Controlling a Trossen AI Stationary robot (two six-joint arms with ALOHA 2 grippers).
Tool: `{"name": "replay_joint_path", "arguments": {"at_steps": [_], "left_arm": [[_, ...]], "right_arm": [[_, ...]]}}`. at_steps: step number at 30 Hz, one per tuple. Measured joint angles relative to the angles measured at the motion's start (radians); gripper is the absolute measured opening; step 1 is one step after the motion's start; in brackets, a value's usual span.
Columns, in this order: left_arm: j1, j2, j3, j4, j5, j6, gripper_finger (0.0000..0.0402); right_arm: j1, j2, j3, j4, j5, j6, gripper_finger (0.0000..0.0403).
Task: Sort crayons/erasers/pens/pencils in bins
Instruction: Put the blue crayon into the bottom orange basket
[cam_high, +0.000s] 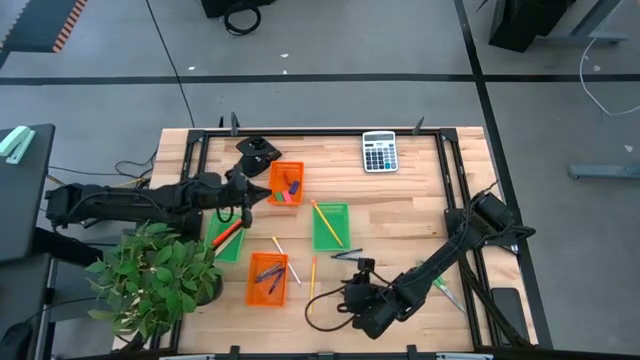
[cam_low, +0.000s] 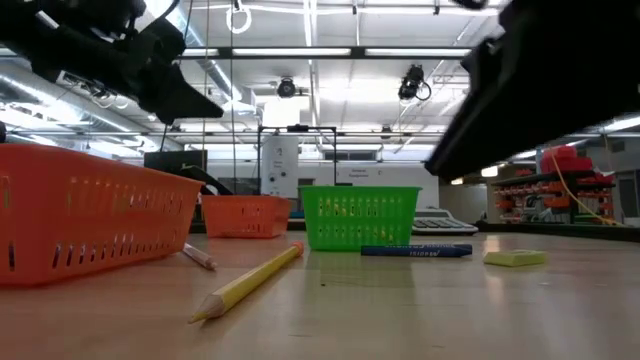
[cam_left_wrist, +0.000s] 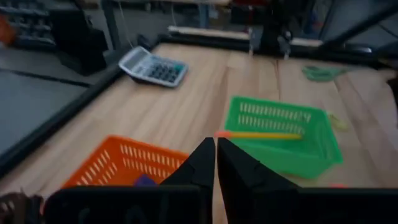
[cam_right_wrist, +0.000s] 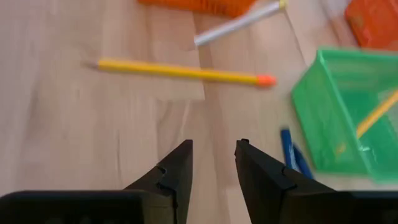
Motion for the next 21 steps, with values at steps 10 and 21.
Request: {"name": "replay_joint_path", "arguments": {"at_steps": [10, 21], "left_arm": [[-0.038, 0.032, 0.0, -0.003, 0.013, 0.005, 0.0017], [-0.083, 0.034, 0.0, 0.007, 0.013, -0.074, 0.0022]], "right_arm": [[0.004, -0.15, -0.282, 0.213, 0.105, 0.031, 0.0095], [-0.035, -0.316, -0.6, 0.527, 0.05, 0.057, 0.0105]]}}
